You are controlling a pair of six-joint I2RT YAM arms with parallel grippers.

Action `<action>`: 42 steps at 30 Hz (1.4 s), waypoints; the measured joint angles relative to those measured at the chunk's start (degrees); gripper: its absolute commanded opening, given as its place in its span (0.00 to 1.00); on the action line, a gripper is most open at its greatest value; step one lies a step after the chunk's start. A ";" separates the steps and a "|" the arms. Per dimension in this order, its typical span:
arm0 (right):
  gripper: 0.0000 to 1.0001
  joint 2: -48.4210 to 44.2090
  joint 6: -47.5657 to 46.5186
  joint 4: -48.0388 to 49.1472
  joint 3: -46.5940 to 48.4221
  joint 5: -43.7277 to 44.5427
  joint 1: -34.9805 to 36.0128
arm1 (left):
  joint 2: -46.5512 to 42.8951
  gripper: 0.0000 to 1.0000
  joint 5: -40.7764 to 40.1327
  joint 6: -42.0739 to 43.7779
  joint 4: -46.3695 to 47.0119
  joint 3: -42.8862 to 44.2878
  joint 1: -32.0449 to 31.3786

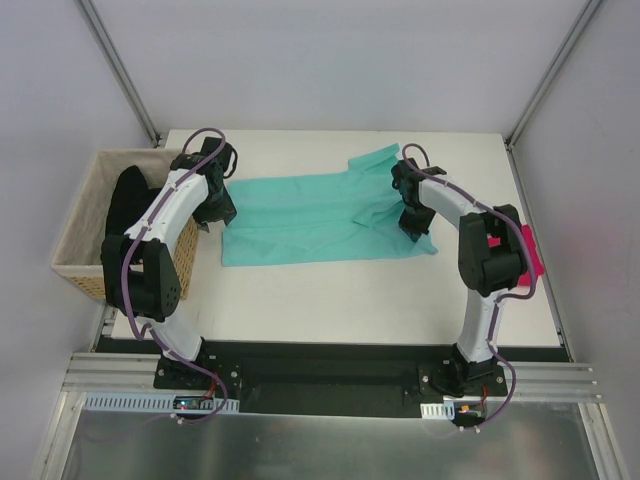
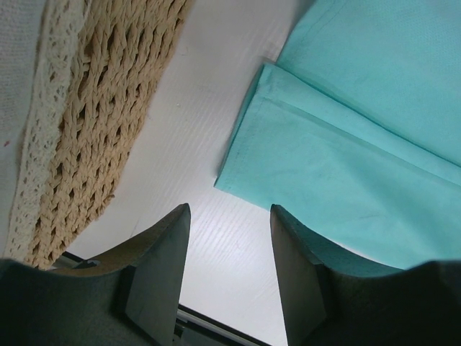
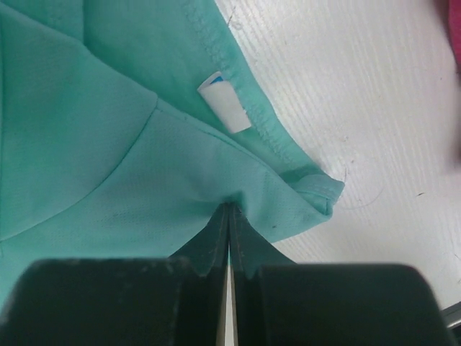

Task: Fold and stack the t-shirts
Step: Fold the flattened tshirt in 1/3 of the way

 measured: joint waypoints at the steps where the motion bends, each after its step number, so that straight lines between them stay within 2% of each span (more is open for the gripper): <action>1: 0.01 0.37 0.00 -0.07 0.04 -0.02 -0.28 | 0.00 0.48 -0.02 0.00 -0.02 0.00 0.00; 22: 0.01 3.39 -0.35 -1.55 1.73 -0.28 -3.80 | -0.09 0.49 -1.25 -0.09 -1.01 -0.83 0.00; 42: 0.01 -2.51 0.09 -2.43 -9.70 -1.51 -2.51 | -4.94 0.50 -2.45 -0.39 -1.27 -4.26 0.00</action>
